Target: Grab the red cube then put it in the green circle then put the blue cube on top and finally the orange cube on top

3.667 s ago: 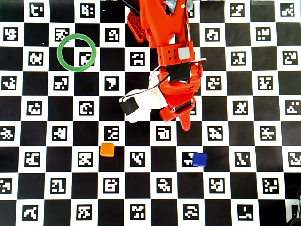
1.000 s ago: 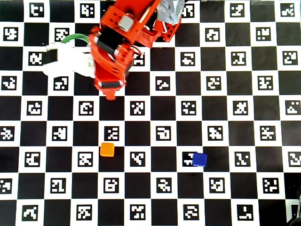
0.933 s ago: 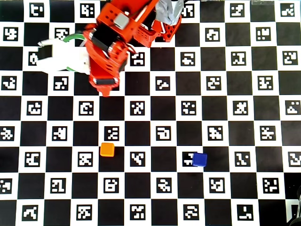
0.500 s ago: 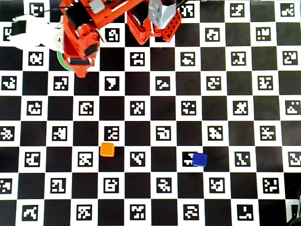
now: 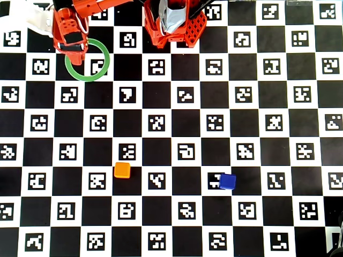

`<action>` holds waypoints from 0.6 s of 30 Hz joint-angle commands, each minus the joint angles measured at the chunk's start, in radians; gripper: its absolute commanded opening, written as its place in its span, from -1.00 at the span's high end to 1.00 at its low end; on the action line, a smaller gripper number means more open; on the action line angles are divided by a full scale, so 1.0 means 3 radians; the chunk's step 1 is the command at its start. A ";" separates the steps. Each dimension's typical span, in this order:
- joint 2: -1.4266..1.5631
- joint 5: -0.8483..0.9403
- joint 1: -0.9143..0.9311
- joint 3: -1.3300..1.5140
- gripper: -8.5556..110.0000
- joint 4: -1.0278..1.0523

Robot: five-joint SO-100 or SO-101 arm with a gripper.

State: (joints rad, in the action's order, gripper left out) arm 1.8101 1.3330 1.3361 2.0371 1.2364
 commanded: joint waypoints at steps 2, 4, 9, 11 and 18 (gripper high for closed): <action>0.0046 0.0112 0.0015 0.0169 0.78 -0.0353; 0.0046 0.0148 0.0005 0.0256 0.78 -0.0430; 0.0046 0.0220 -0.0005 0.0343 0.78 -0.0516; 0.0046 0.0235 0.0000 0.0378 0.78 -0.0552; 0.0015 0.0251 -0.0026 0.0562 0.78 -0.0782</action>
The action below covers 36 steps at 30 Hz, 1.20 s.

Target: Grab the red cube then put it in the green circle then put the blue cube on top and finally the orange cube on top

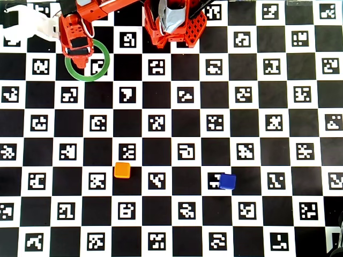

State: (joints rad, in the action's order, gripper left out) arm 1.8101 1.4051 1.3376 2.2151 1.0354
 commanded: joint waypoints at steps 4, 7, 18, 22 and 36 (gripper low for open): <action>-0.0041 0.0010 -0.0036 0.0015 0.78 -0.0169; -0.0077 0.0015 -0.0031 0.0061 0.78 -0.0230; -0.0199 0.0031 -0.0010 0.0102 0.78 -0.0317; -0.0210 0.0031 -0.0005 0.0133 0.78 -0.0358; -0.0220 0.0123 0.0041 0.0184 0.64 -0.0358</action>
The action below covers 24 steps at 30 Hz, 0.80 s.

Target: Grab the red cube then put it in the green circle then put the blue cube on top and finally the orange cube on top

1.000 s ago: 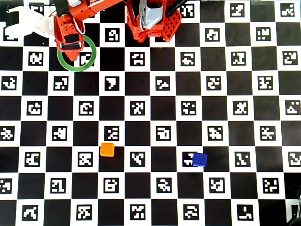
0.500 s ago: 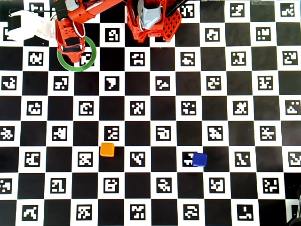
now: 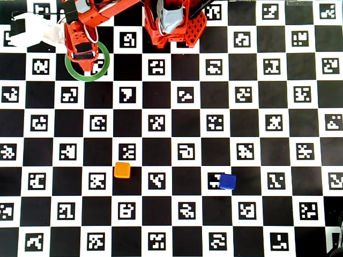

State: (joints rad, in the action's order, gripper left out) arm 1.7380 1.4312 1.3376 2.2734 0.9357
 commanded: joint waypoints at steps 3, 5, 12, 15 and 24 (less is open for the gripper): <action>0.0020 0.0041 0.0051 -0.0015 0.43 0.0000; 0.0020 0.0036 0.0061 -0.0026 0.35 0.0000; 0.0036 -0.0026 0.0102 -0.0107 0.24 0.0051; 0.0036 -0.0041 0.0118 -0.0179 0.21 0.0143; 0.0322 -0.0061 0.0123 -0.0215 0.11 0.0271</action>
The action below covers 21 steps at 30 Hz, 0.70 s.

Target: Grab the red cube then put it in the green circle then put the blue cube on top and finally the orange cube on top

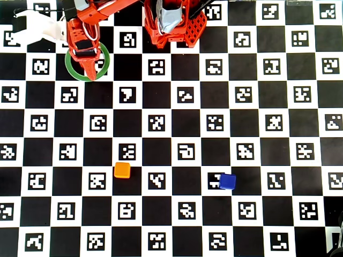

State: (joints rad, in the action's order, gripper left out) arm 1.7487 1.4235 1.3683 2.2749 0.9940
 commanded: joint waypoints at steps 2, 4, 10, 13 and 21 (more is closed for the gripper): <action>0.0312 -0.0087 0.0015 -0.0302 0.11 0.0143; 0.0327 -0.0133 0.0000 -0.0409 0.11 0.0245; 0.0394 -0.0373 -0.0123 -0.0915 0.11 0.0670; 0.0450 -0.0547 -0.0256 -0.1181 0.11 0.0910; 0.0644 -0.1299 -0.0900 -0.1657 0.12 0.1447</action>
State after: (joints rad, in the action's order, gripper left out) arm 1.8561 1.1213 1.1827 1.8929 1.3790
